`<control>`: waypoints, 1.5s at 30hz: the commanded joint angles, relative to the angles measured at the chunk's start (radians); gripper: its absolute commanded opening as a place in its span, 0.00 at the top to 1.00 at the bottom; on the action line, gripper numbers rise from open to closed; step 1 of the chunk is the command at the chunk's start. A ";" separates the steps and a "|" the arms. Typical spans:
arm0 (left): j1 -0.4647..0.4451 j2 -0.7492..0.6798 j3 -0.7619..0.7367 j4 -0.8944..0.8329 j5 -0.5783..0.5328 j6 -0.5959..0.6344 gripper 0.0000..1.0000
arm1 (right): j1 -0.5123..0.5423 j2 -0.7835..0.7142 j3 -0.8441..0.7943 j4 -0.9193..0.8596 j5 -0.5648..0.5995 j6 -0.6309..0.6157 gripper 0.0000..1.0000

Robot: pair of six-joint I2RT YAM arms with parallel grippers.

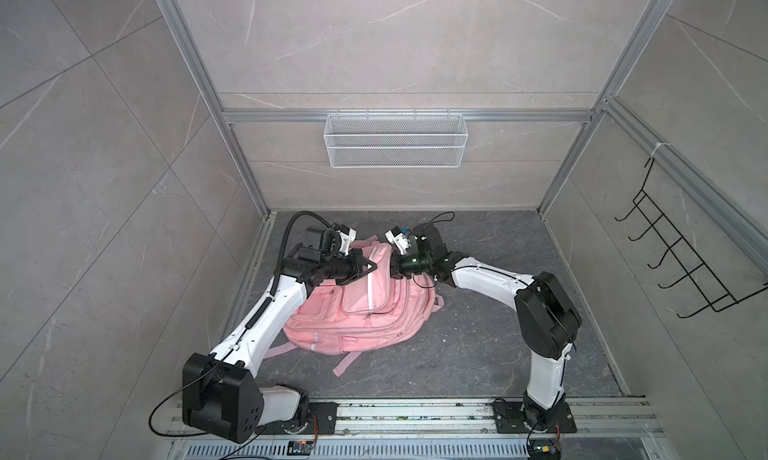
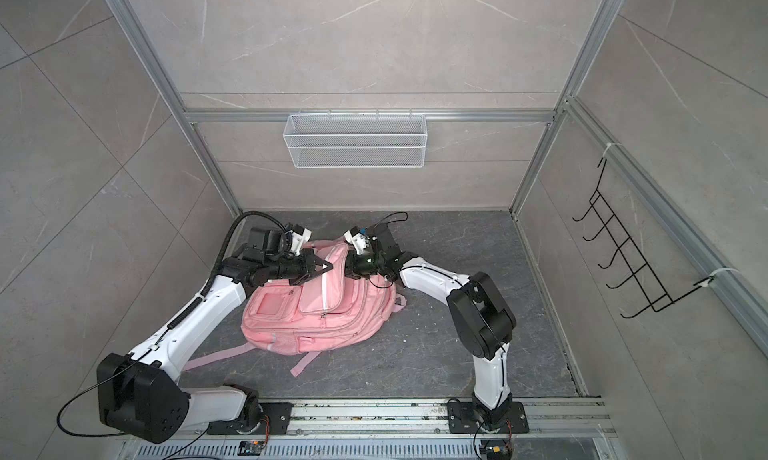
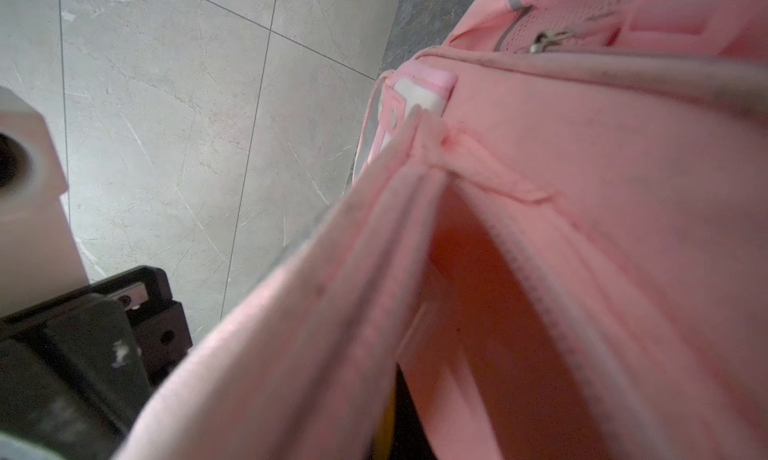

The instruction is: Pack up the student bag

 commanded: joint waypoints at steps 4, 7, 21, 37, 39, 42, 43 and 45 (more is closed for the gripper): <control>0.004 -0.064 0.046 0.175 0.005 -0.030 1.00 | 0.008 -0.052 0.016 -0.060 0.105 -0.039 0.52; 0.011 -0.050 0.034 0.162 -0.013 -0.026 1.00 | -0.010 -0.138 -0.022 -0.109 0.143 -0.064 0.37; 0.002 0.066 -0.061 0.269 -0.008 -0.046 0.99 | -0.039 -0.456 -0.174 -0.428 0.512 -0.145 0.22; -0.037 -0.170 -0.136 -0.180 -0.246 -0.027 0.19 | 0.176 -0.465 -0.205 -0.677 0.559 -0.296 0.23; -0.029 -0.205 -0.180 -0.188 -0.261 -0.043 0.18 | 0.214 -0.409 -0.152 -0.689 0.538 -0.332 0.20; -0.014 -0.225 -0.259 -0.135 -0.229 -0.100 0.17 | 0.272 -0.337 -0.088 -0.718 0.533 -0.380 0.19; -0.014 -0.223 -0.283 -0.105 -0.217 -0.116 0.17 | 0.289 -0.315 -0.076 -0.719 0.528 -0.386 0.19; -0.013 -0.209 -0.319 -0.046 -0.208 -0.137 0.17 | 0.307 -0.284 -0.077 -0.714 0.508 -0.381 0.19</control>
